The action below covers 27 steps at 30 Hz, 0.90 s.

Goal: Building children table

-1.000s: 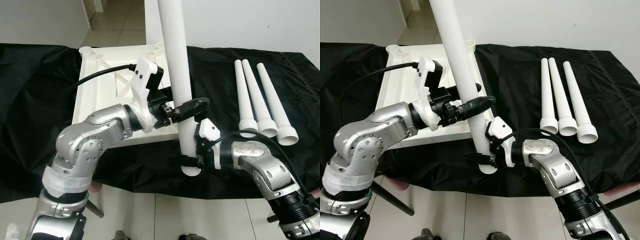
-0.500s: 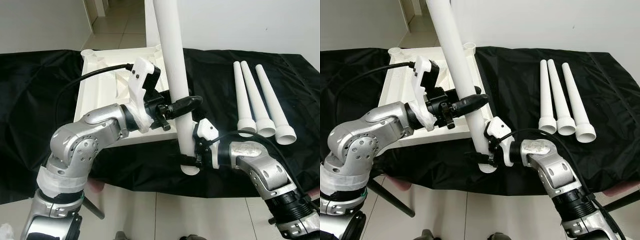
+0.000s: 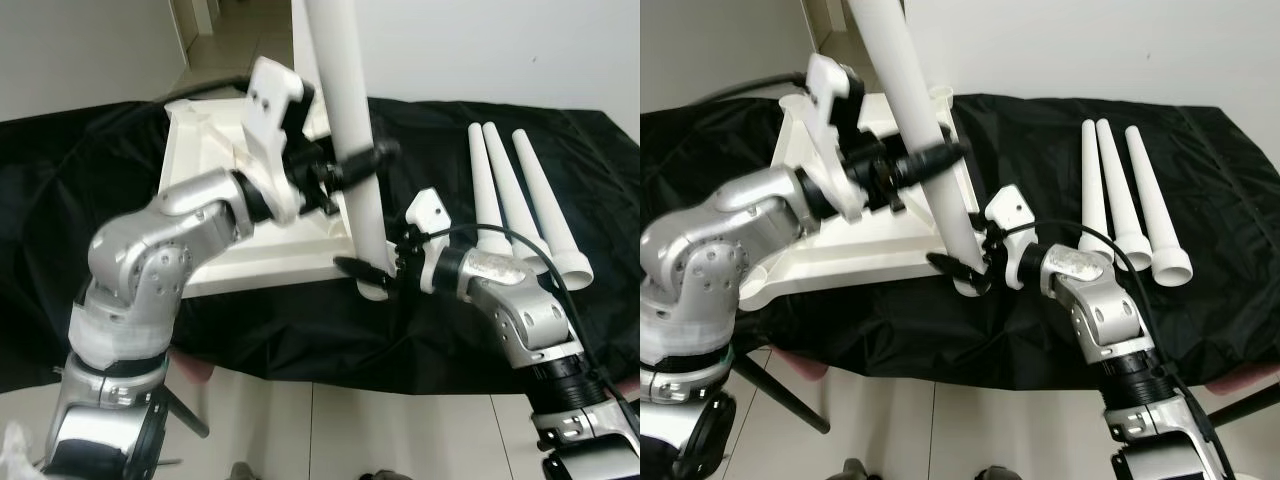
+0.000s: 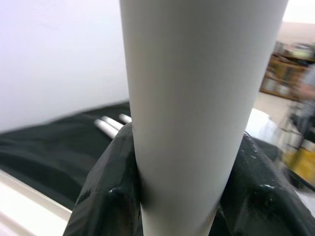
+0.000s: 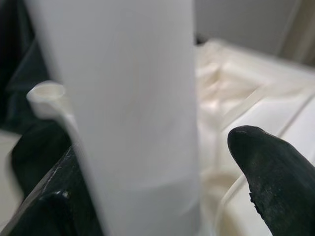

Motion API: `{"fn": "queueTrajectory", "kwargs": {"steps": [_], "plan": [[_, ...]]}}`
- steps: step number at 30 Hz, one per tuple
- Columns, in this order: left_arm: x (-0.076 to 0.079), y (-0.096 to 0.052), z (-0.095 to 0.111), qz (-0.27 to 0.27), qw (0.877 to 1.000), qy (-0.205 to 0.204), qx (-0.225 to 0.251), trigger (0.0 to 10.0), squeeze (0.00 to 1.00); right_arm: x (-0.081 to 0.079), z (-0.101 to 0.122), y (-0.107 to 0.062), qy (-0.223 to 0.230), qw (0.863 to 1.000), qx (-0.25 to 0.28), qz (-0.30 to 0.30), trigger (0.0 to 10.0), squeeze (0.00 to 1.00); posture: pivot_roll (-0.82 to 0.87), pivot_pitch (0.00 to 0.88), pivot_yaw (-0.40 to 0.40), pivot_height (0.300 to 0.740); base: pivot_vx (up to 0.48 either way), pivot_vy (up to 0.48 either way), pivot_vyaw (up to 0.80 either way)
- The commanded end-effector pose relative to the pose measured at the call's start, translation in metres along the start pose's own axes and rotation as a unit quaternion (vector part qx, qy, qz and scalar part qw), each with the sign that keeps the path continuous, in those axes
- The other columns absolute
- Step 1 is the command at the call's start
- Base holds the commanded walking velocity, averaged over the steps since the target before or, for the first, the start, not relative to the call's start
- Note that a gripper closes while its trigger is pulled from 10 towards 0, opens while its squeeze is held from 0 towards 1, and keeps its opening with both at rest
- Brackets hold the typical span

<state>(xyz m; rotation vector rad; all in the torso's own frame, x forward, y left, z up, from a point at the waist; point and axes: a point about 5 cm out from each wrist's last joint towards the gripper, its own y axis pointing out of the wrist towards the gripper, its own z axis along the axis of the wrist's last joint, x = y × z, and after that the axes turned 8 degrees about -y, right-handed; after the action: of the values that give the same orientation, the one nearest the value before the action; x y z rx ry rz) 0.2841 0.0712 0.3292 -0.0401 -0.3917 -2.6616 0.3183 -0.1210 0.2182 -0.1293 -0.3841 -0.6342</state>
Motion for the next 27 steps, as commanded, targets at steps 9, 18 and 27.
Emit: {"fn": "queueTrajectory", "kwargs": {"steps": [9, 18, 27], "plan": [[-0.022, 0.014, 0.017, 0.097, 0.995, 0.018, 0.026, 10.0, 0.00, 0.014, 0.016, 0.016, -0.040, 0.992, 0.046, -0.107, 10.0, 0.00, -0.08, 0.039, 0.045, 0.740, 0.000, 0.000, 0.00], [-0.027, 0.034, 0.020, 0.152, 0.987, 0.016, 0.051, 10.0, 0.00, 0.011, 0.019, 0.035, -0.038, 0.979, 0.062, -0.191, 10.0, 0.00, -0.08, 0.051, 0.047, 0.740, 0.000, 0.000, 0.00], [-0.022, 0.061, 0.023, 0.185, 0.980, 0.020, 0.066, 10.0, 0.00, 0.021, 0.011, 0.047, -0.024, 0.958, 0.025, -0.285, 10.0, 0.00, -0.09, 0.063, 0.049, 0.740, 0.000, 0.000, 0.00]]}}
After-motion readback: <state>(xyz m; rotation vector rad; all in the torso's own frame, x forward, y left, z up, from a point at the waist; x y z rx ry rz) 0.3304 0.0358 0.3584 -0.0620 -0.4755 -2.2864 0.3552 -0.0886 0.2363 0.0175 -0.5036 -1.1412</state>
